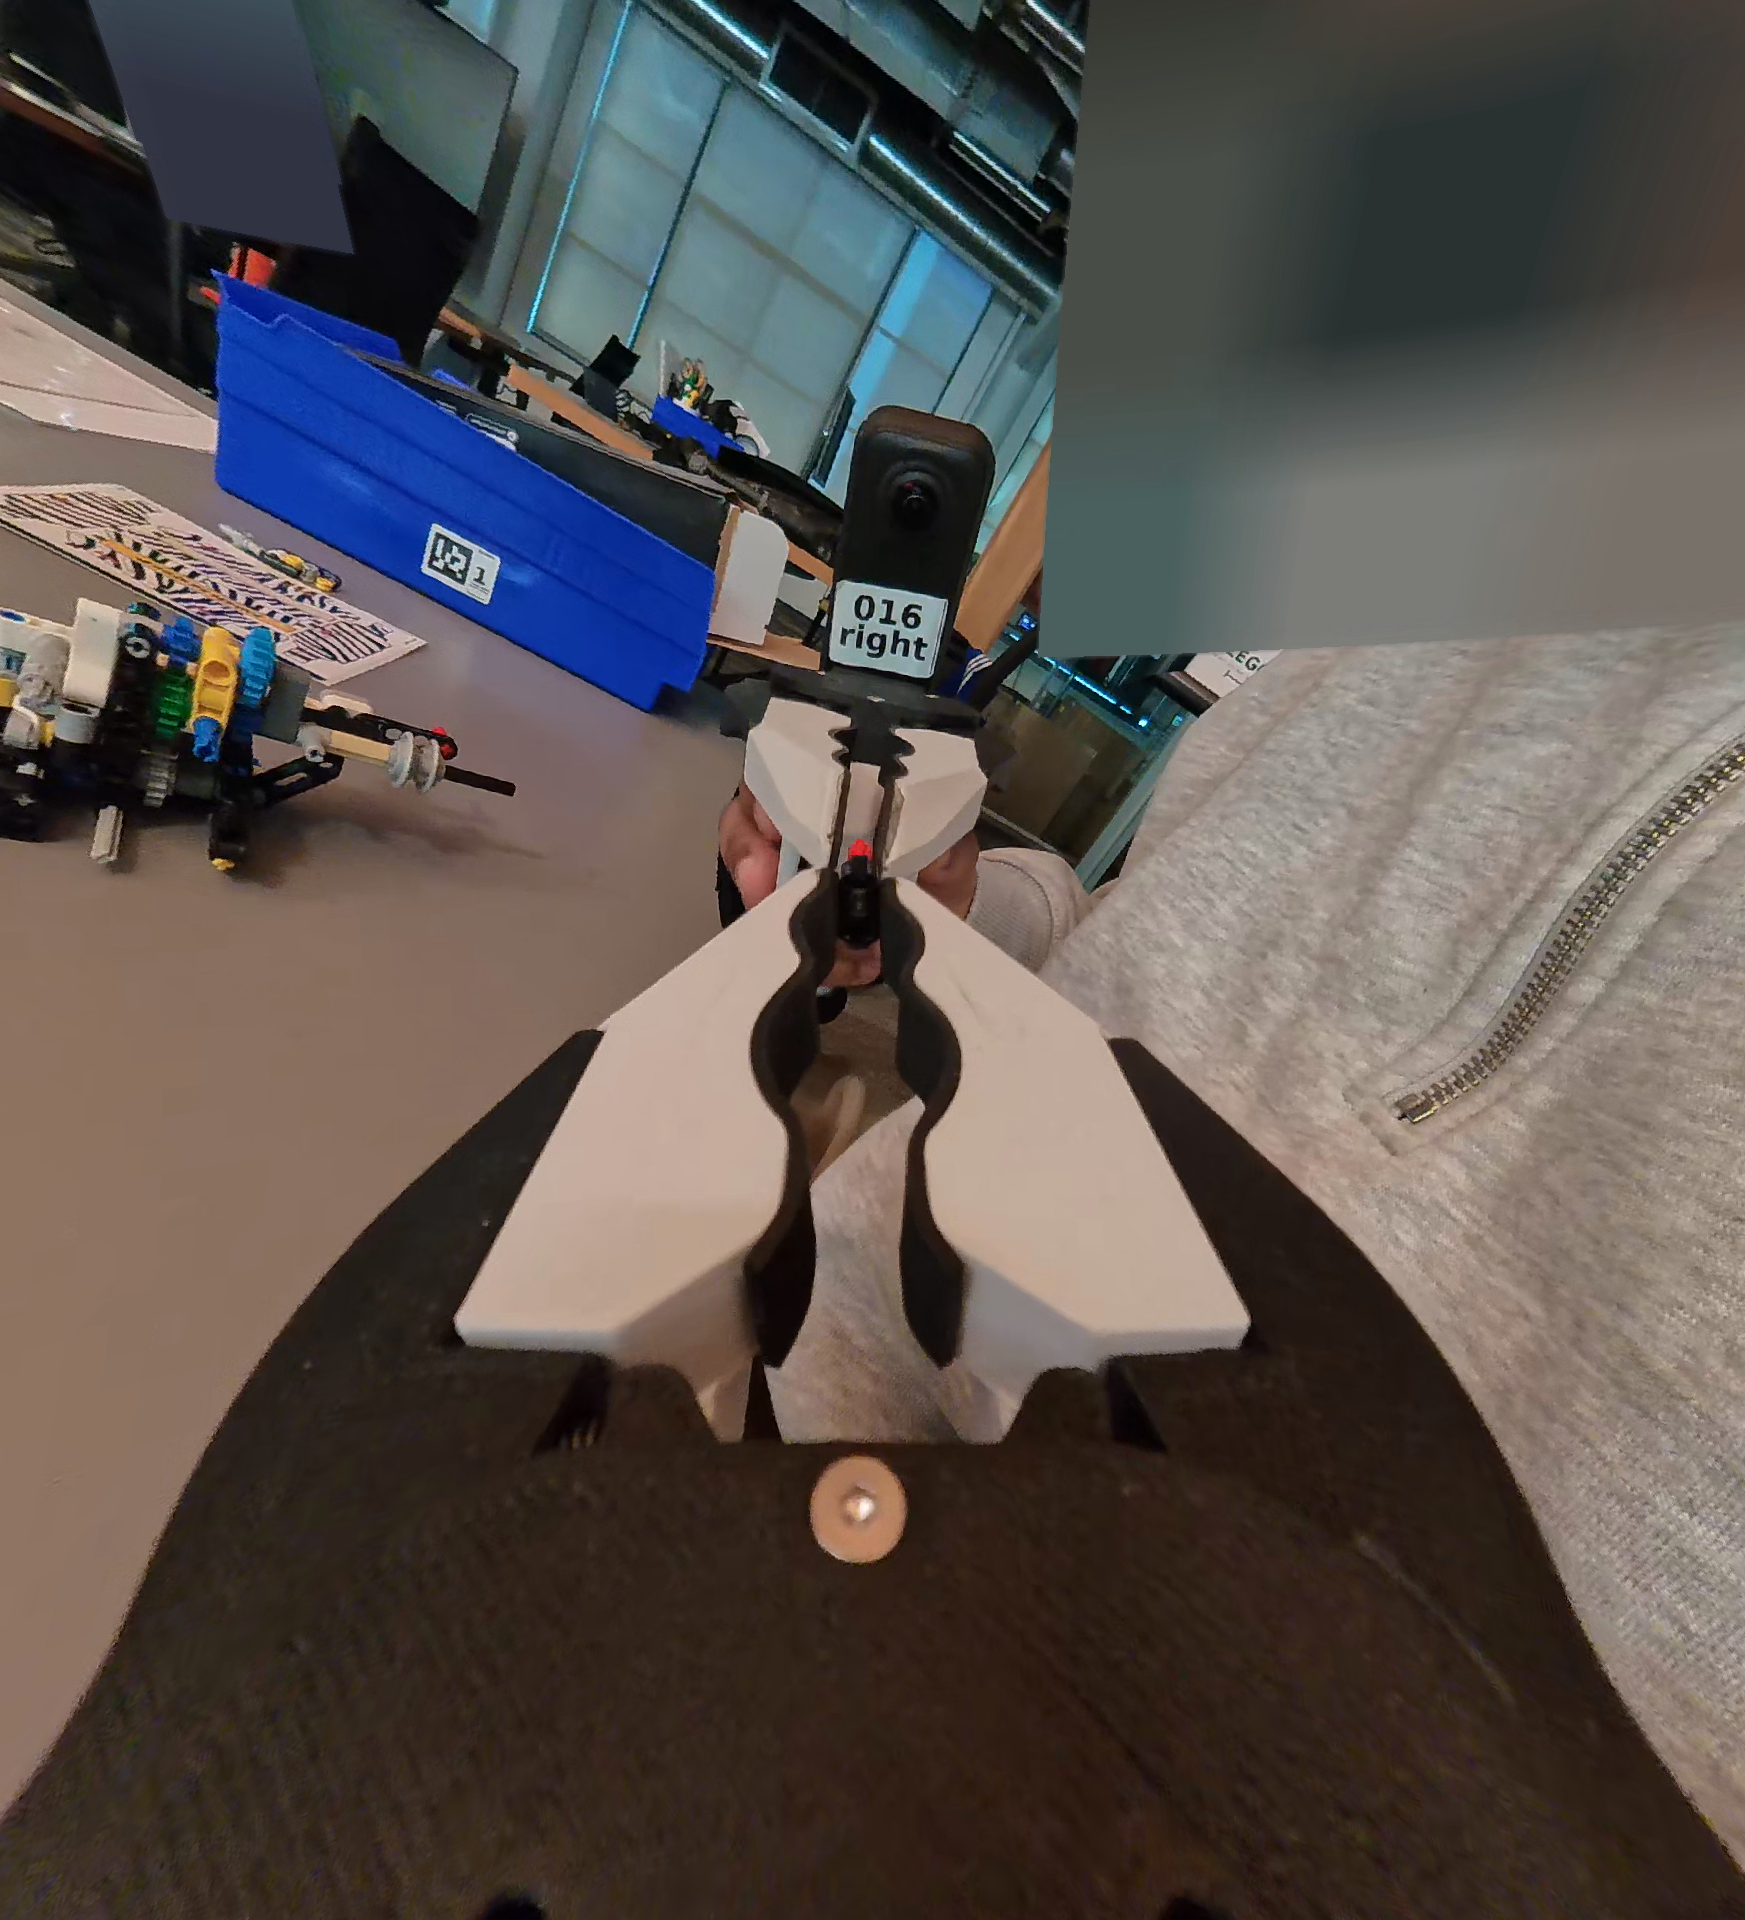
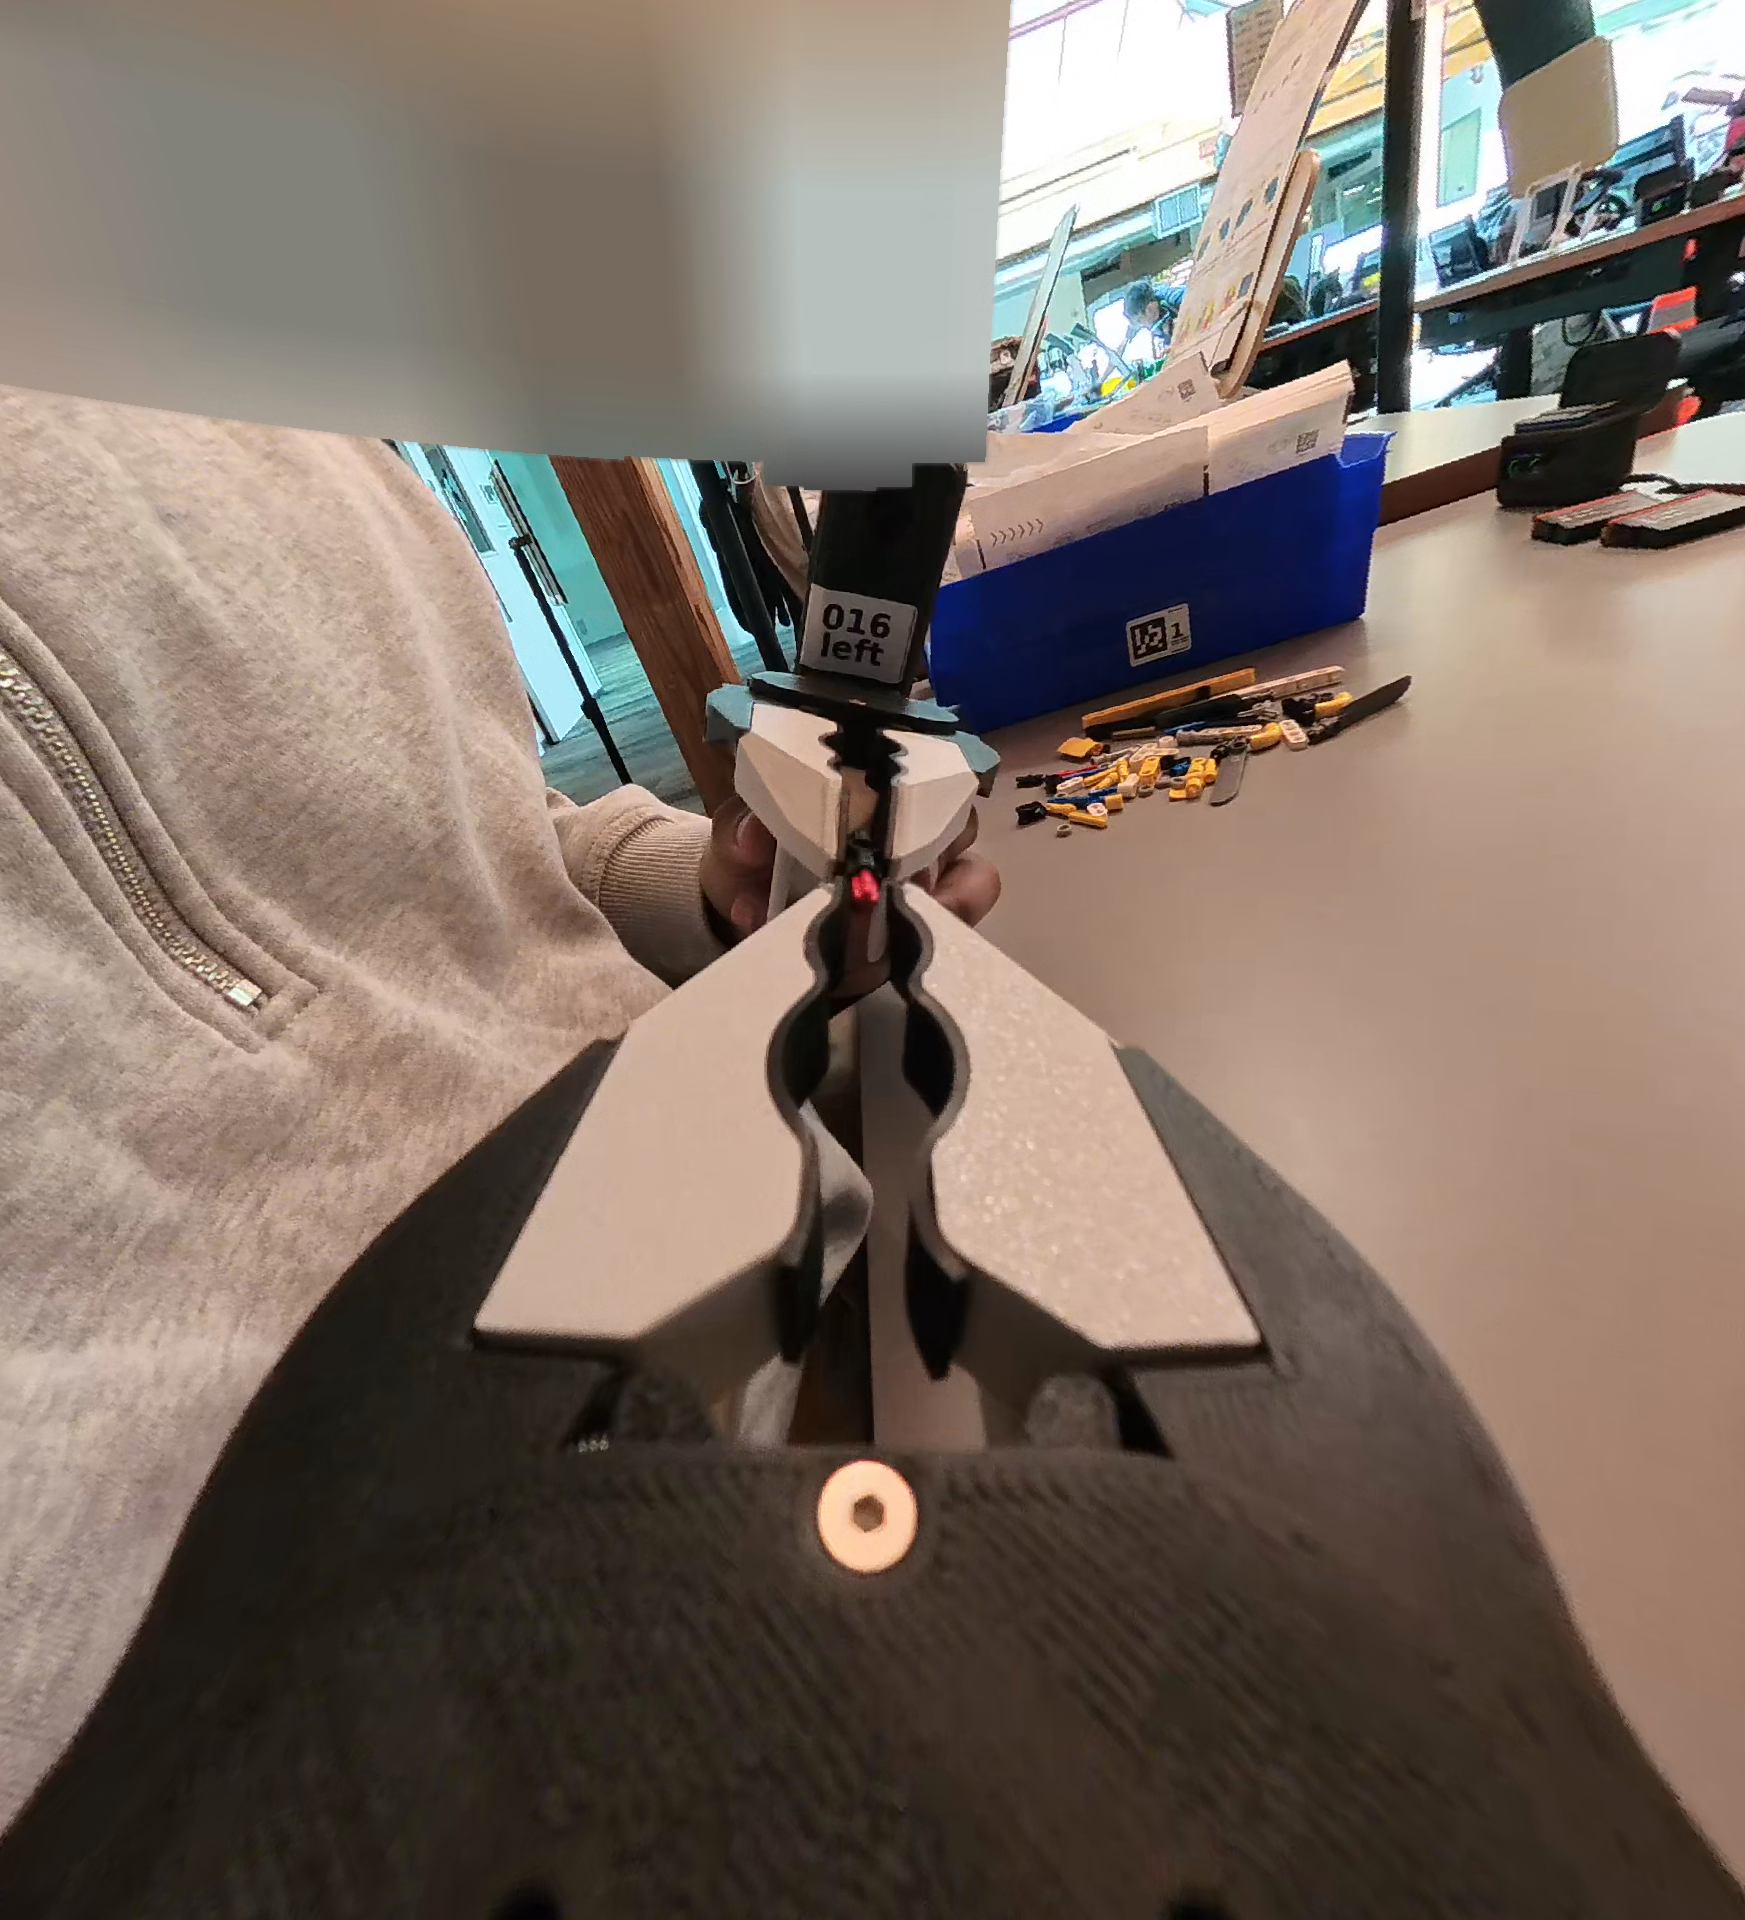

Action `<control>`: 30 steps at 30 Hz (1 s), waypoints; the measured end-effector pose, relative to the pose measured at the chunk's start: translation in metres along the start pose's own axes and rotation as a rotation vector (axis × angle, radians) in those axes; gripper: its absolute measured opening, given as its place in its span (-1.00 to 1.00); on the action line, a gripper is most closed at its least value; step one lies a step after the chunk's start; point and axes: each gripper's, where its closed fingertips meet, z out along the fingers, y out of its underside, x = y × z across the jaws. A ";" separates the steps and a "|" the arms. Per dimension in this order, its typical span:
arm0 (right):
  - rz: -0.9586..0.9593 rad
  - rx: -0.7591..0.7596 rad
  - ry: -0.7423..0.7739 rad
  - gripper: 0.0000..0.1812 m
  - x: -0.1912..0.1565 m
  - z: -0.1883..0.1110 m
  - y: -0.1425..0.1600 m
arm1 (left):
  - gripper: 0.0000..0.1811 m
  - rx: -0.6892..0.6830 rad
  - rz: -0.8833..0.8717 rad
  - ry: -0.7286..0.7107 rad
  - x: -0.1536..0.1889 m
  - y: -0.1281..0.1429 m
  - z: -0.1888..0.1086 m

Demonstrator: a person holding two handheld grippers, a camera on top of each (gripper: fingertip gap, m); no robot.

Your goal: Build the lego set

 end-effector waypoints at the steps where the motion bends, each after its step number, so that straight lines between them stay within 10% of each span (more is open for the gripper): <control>1: 0.003 -0.001 0.000 -0.94 0.000 0.000 0.000 | -0.95 0.002 -0.004 0.001 -0.001 0.000 0.000; 30: 0.074 -0.004 0.060 -0.87 0.016 -0.006 0.003 | -0.95 0.006 -0.019 -0.048 -0.013 -0.002 -0.001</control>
